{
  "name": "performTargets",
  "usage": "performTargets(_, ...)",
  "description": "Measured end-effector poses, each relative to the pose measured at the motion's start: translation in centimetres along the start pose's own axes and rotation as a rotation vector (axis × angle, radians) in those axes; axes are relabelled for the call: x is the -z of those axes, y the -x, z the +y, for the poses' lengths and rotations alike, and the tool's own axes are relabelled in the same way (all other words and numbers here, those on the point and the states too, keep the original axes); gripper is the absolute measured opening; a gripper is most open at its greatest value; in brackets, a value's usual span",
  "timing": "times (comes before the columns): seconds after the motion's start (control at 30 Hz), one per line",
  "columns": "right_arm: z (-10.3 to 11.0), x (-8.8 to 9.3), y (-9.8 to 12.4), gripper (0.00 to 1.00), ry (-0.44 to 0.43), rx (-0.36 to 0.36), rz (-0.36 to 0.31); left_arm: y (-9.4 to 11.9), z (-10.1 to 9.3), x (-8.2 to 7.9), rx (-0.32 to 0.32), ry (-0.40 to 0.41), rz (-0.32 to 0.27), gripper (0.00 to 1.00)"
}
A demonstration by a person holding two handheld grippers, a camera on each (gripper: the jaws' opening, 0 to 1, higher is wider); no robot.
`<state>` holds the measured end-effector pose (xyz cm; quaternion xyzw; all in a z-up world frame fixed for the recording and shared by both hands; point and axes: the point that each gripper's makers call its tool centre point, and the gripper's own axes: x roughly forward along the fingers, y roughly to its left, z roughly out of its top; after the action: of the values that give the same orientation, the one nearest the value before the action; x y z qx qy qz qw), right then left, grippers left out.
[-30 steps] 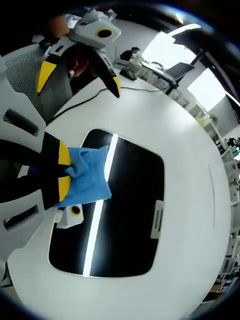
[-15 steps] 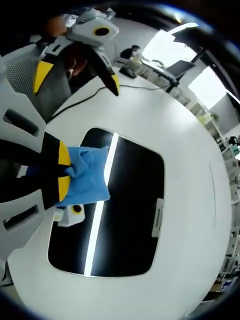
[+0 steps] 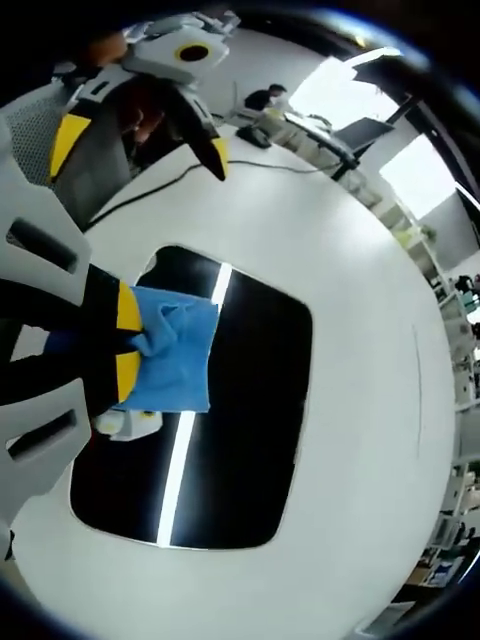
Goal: Wipe the mirror surface with the cleaning cloth until all visible marks leave the cleaned area.
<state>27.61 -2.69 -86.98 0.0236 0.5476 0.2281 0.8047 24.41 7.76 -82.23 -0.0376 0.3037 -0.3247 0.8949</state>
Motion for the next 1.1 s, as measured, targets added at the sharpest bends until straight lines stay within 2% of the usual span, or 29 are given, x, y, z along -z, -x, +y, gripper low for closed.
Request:
performTargets(0.73, -1.4, -3.3, -1.1, 0.00, -0.019, 0.015, 0.000, -0.1, 0.1, -0.1, -0.004, 0.007, -0.009, 0.99)
performTargets(1.1, -2.4, -6.0, -2.0, 0.00, -0.003, 0.031, -0.013, 0.0, 0.1, -0.2, -0.004, 0.014, -0.012, 0.99)
